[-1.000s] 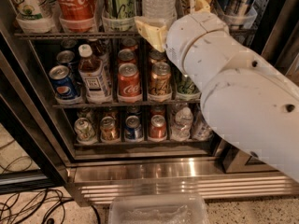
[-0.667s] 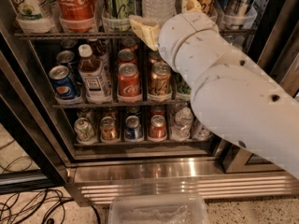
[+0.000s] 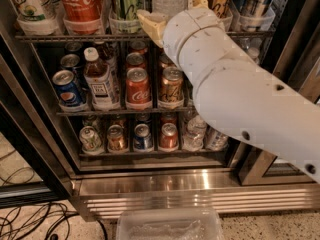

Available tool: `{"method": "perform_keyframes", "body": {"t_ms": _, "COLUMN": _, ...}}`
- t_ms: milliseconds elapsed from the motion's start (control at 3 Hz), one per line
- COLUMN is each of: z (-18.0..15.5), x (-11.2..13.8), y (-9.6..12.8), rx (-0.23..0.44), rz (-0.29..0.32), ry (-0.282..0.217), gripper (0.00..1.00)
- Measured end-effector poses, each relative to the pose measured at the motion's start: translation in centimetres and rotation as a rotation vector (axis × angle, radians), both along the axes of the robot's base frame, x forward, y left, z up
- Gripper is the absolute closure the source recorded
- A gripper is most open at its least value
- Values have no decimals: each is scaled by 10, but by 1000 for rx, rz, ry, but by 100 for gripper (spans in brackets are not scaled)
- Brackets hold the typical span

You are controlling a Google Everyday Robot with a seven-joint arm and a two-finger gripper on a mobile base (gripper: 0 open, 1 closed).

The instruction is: Pick water bottle from top shelf of fridge

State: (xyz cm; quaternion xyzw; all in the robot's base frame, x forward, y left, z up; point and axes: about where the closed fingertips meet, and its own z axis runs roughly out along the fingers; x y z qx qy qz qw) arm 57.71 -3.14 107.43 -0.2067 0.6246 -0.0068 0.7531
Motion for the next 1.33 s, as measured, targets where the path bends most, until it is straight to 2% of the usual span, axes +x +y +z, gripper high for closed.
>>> {"method": "perform_keyframes", "body": {"t_ms": 667, "z": 7, "x": 9, "y": -12, "rx": -7, "rz": -80, "ry": -22, "gripper": 32}}
{"method": "perform_keyframes", "body": {"t_ms": 1333, "z": 7, "x": 17, "y": -13, "rx": 2, "rz": -111, "ry": -13, "gripper": 32}}
